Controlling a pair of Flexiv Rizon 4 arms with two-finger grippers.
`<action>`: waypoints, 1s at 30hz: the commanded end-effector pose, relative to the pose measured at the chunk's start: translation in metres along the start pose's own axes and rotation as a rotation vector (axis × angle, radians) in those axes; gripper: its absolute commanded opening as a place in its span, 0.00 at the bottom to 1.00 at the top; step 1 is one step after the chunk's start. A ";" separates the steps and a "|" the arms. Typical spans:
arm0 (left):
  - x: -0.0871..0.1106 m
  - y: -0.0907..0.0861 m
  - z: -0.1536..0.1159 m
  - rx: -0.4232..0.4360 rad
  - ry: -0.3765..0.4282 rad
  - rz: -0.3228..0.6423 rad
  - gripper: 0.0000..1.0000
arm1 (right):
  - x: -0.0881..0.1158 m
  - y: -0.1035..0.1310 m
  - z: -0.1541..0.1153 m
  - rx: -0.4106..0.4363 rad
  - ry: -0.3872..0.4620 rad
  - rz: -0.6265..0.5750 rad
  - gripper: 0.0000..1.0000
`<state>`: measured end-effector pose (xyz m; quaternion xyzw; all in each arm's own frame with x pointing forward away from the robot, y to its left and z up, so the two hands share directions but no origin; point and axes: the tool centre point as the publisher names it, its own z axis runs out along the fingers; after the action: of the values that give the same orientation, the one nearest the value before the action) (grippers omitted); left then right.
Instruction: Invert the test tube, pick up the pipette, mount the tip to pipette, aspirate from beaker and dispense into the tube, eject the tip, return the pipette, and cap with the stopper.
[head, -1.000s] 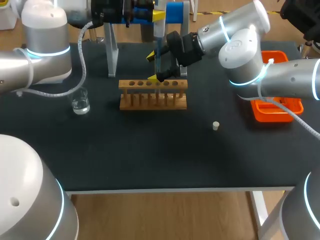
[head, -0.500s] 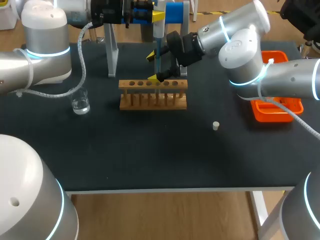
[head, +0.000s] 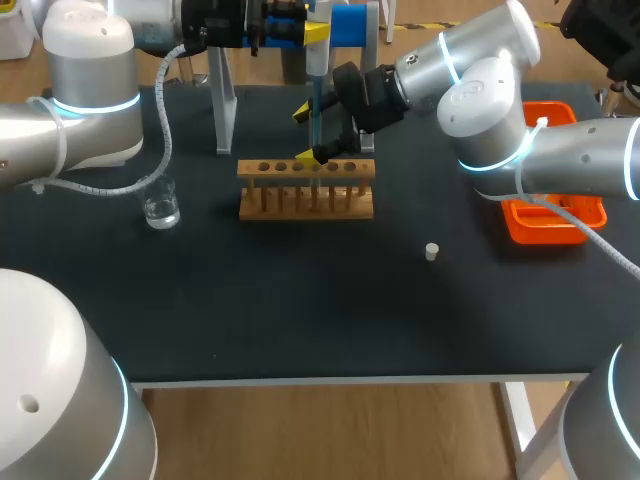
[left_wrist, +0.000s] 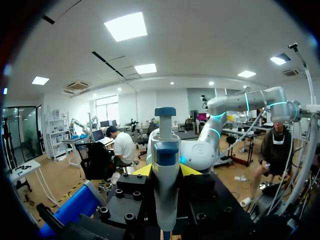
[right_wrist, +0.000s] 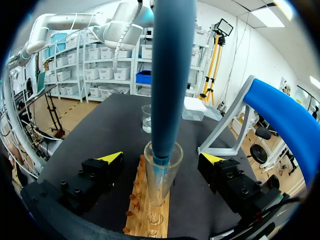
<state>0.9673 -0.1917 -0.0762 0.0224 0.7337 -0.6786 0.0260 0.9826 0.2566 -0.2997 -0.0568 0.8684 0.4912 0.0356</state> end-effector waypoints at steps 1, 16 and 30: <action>-0.001 0.000 0.000 0.000 0.002 0.000 0.00 | 0.000 0.000 -0.001 0.000 0.000 0.000 1.00; -0.001 0.000 0.000 0.000 0.002 0.000 0.00 | 0.000 0.000 -0.001 0.000 0.000 0.000 1.00; -0.001 0.000 0.000 0.000 0.002 0.000 0.00 | 0.000 -0.023 -0.045 -0.019 -0.055 0.003 1.00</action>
<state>0.9673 -0.1917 -0.0762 0.0223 0.7337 -0.6786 0.0259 0.9932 0.2239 -0.2992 -0.0429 0.8666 0.4943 0.0543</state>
